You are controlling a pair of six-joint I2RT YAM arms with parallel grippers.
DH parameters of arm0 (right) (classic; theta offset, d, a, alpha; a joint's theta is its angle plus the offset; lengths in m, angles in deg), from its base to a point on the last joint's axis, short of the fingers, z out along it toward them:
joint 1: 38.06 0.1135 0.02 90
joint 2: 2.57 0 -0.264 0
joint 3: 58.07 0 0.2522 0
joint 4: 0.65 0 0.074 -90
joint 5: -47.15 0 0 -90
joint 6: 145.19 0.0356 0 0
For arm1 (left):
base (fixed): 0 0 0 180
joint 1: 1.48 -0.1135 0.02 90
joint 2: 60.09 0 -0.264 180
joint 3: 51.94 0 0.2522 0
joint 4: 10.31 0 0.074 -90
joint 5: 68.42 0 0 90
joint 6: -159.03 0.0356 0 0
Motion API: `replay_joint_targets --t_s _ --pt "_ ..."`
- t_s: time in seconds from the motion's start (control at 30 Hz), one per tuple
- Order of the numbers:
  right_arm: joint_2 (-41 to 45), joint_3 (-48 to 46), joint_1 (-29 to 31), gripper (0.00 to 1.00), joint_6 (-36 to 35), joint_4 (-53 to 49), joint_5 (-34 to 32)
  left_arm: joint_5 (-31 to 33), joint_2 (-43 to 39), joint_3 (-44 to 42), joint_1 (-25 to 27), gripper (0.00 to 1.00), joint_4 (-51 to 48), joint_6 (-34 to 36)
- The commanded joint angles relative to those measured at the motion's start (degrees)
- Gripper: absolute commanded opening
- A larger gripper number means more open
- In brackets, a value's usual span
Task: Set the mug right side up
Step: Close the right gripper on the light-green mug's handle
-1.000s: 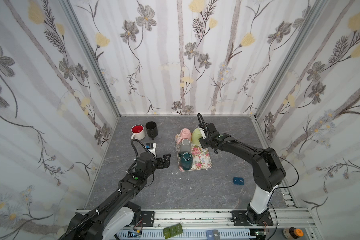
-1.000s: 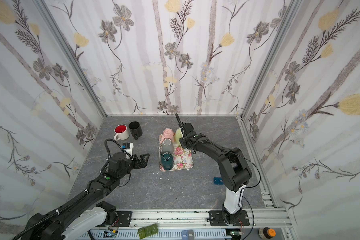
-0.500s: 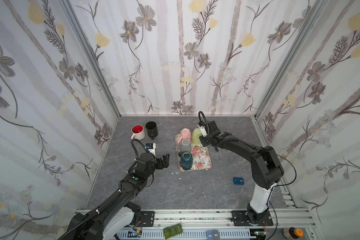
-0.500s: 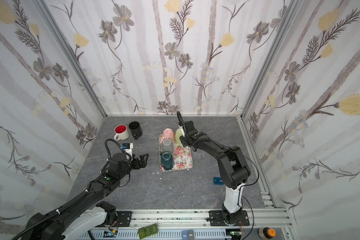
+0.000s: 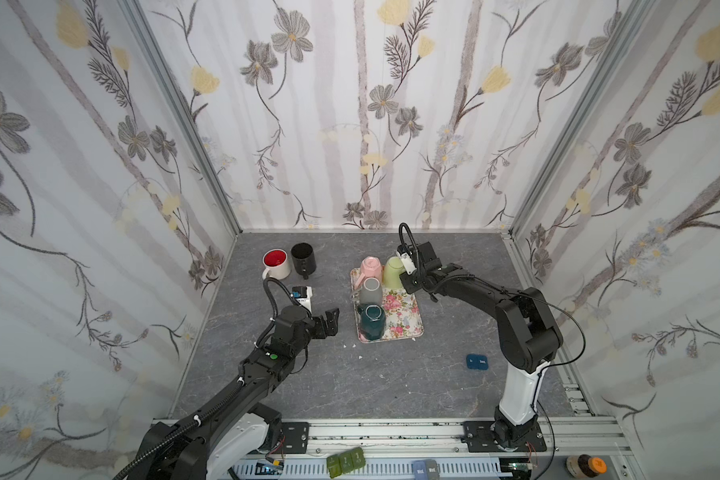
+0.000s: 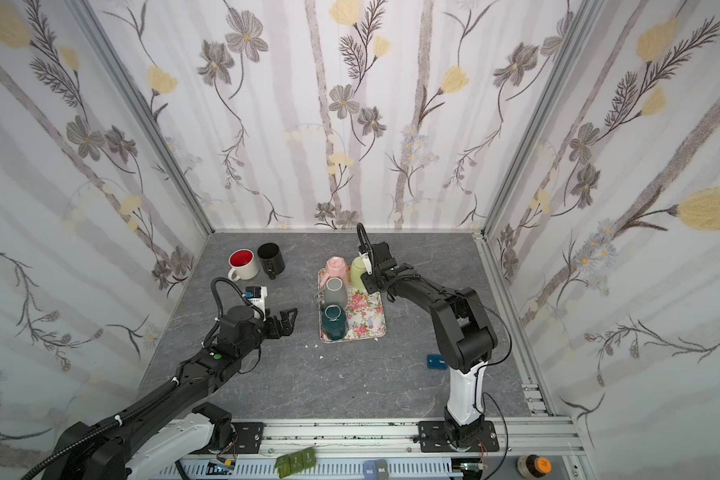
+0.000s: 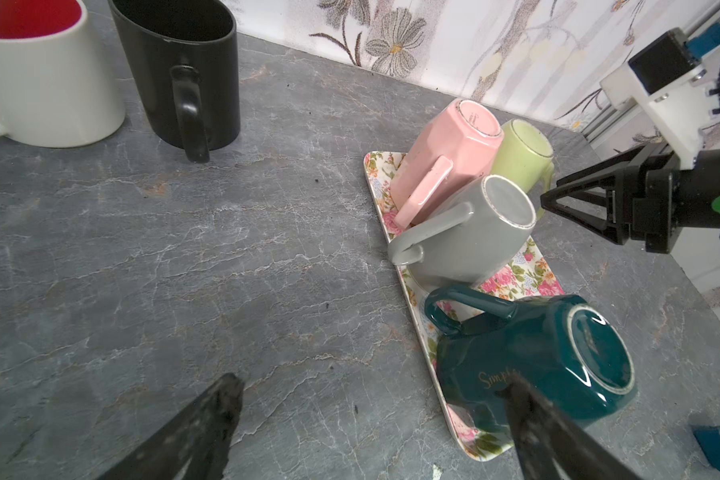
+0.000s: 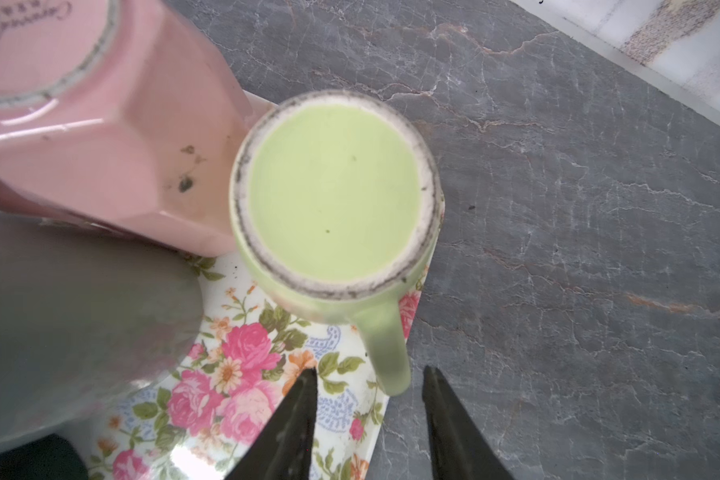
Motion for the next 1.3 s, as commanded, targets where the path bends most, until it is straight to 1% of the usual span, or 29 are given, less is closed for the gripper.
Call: replay_joint_targets --t_s 0.0,0.23,0.37,0.5,0.53,0.77,1.0,1.1,1.27 --pt "-0.79 0.72 0.0 0.43 -0.52 2.52 1.61 0.21 0.26 0.15 -0.05 1.0 2.23 -0.42" --pt "-1.81 1.52 0.03 0.42 -0.58 2.07 2.08 0.58 1.49 0.48 -0.03 1.0 2.02 -1.32" --pt "-1.85 1.73 0.03 0.33 -0.68 1.76 2.74 0.63 2.0 0.53 -0.02 1.0 2.05 -1.32" --pt "-1.82 1.7 0.03 0.31 -0.59 1.68 3.28 0.75 2.43 0.59 -0.04 1.0 2.11 -1.15" --pt "-1.91 1.74 0.02 0.29 -0.39 1.69 3.03 0.83 2.52 0.67 -0.02 1.0 2.01 -1.15" --pt "-3.21 3.51 0.91 0.27 -0.15 -0.91 -2.11 0.93 2.99 0.85 -0.04 1.0 2.01 -1.06" --pt "-3.71 4.47 1.43 0.26 -0.69 -3.03 -4.66 0.93 3.61 1.01 -0.08 1.0 1.98 -1.06" --pt "-4.29 5.29 1.89 0.23 -1.32 -4.66 -5.25 0.84 3.72 0.94 -0.08 1.0 2.09 -1.15" --pt "-5.08 6.5 2.14 0.23 -1.58 -6.18 -6.33 0.71 3.89 1.11 -0.05 1.0 2.09 -1.15"
